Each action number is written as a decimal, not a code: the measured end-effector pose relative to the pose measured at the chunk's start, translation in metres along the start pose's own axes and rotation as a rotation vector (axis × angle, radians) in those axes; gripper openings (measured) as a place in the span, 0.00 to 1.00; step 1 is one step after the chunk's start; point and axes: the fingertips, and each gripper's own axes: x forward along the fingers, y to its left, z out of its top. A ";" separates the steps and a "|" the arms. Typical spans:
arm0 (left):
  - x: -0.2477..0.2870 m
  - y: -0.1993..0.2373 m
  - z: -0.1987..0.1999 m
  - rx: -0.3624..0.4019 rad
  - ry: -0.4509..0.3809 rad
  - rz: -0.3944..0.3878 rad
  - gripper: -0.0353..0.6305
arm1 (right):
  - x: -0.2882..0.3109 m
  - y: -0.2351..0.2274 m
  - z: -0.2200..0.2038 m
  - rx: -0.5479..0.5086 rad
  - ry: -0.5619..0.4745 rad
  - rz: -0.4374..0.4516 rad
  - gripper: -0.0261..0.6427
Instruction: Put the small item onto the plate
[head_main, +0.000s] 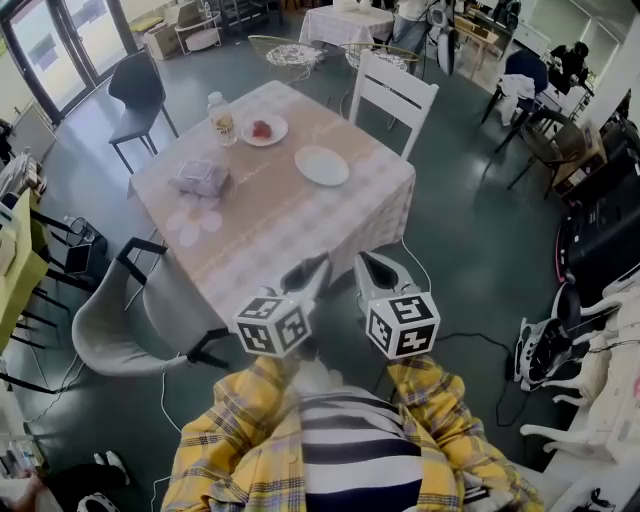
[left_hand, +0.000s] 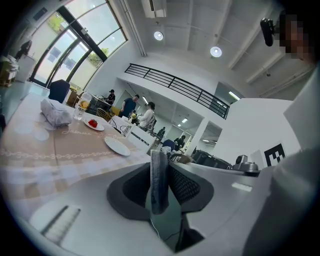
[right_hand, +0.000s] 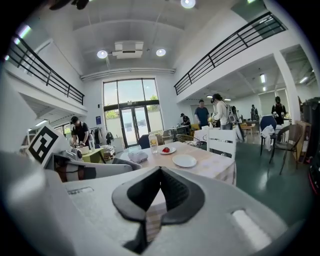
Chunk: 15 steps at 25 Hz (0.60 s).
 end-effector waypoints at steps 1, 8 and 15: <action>0.003 0.002 0.001 -0.001 0.001 0.001 0.21 | 0.004 -0.001 0.000 0.000 0.003 0.003 0.03; 0.038 0.017 0.015 -0.011 0.006 0.006 0.21 | 0.032 -0.019 0.011 -0.003 0.019 0.011 0.03; 0.072 0.042 0.033 -0.025 0.021 0.014 0.21 | 0.074 -0.037 0.026 -0.005 0.041 0.013 0.03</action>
